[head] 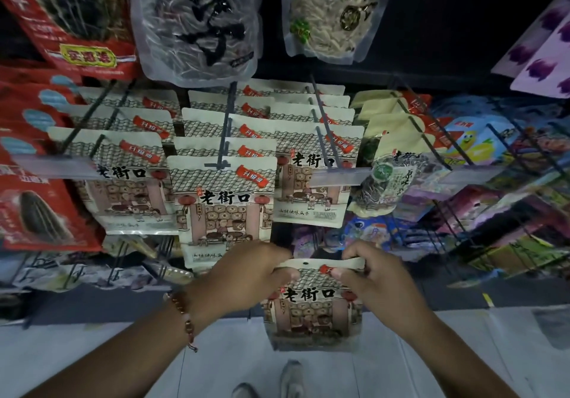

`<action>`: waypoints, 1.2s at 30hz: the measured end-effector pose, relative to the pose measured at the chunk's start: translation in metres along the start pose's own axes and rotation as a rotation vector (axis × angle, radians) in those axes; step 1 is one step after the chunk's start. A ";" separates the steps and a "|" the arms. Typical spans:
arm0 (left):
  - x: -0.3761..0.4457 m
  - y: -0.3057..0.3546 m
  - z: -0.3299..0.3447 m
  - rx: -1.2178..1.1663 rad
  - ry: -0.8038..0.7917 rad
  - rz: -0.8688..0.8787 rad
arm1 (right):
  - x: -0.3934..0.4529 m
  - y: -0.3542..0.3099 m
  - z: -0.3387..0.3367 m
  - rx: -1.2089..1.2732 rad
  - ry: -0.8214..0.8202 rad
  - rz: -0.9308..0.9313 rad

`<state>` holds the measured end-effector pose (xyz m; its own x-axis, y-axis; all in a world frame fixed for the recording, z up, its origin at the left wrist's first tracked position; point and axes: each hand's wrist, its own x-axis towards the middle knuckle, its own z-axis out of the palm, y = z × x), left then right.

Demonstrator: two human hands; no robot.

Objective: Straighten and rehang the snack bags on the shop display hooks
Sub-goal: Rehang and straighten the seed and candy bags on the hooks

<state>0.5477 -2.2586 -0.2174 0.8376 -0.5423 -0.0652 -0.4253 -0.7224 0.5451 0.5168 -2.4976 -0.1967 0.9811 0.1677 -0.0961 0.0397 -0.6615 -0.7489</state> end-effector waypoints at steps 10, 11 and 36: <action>-0.036 -0.007 -0.008 0.142 0.119 -0.285 | 0.048 -0.004 0.036 0.053 -0.170 -0.136; -0.041 -0.008 -0.011 0.149 0.145 -0.315 | 0.055 -0.009 0.041 0.067 -0.184 -0.146; -0.192 -0.195 -0.139 0.201 0.338 -0.334 | 0.165 -0.244 0.182 -0.327 0.076 -0.342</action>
<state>0.5172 -1.9540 -0.1945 0.9888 -0.1230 0.0841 -0.1455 -0.9188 0.3670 0.6348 -2.1753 -0.1495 0.9120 0.3700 0.1772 0.4081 -0.7749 -0.4827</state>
